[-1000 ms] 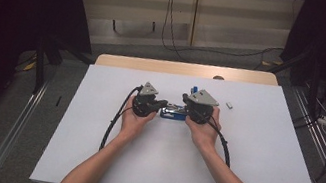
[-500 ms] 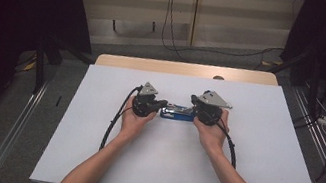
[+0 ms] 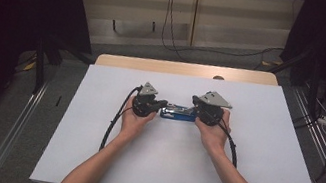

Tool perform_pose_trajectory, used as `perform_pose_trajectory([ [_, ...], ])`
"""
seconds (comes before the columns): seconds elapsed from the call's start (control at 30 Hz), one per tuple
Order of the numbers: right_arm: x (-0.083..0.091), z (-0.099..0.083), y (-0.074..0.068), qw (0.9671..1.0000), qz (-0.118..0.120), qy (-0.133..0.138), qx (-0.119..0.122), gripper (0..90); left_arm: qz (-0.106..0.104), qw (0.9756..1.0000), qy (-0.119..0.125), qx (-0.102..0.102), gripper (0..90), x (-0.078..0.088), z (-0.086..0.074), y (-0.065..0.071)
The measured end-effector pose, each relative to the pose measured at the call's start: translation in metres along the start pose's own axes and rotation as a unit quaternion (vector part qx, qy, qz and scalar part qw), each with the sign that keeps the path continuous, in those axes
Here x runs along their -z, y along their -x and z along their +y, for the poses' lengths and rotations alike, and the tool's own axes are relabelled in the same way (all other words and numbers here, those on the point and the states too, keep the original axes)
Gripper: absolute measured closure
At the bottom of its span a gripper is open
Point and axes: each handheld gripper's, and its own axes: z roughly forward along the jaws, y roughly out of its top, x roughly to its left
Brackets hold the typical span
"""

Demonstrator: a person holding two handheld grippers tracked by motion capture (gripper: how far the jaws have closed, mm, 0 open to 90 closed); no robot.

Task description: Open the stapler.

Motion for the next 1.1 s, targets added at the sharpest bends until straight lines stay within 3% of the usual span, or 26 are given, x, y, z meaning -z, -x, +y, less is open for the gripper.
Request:
perform_pose_trajectory([
  [0.33,0.003,-0.005,0.006,1.0000,-0.005,-0.007,-0.003,90.0,0.000,1.0000,0.000,0.001,90.0,0.000,0.000,0.000],
  [0.6,0.006,-0.005,0.011,0.9997,-0.012,-0.016,0.011,90.0,-0.001,1.0000,0.000,0.001,90.0,0.000,0.000,0.000],
  [0.8,0.012,-0.011,0.024,0.9998,-0.014,-0.017,-0.003,90.0,-0.001,1.0000,0.000,0.002,90.0,0.000,0.000,0.000],
  [1.1,0.020,-0.017,0.033,0.9997,-0.014,-0.019,-0.005,90.0,-0.001,1.0000,0.000,0.002,90.0,0.000,0.000,0.000],
])
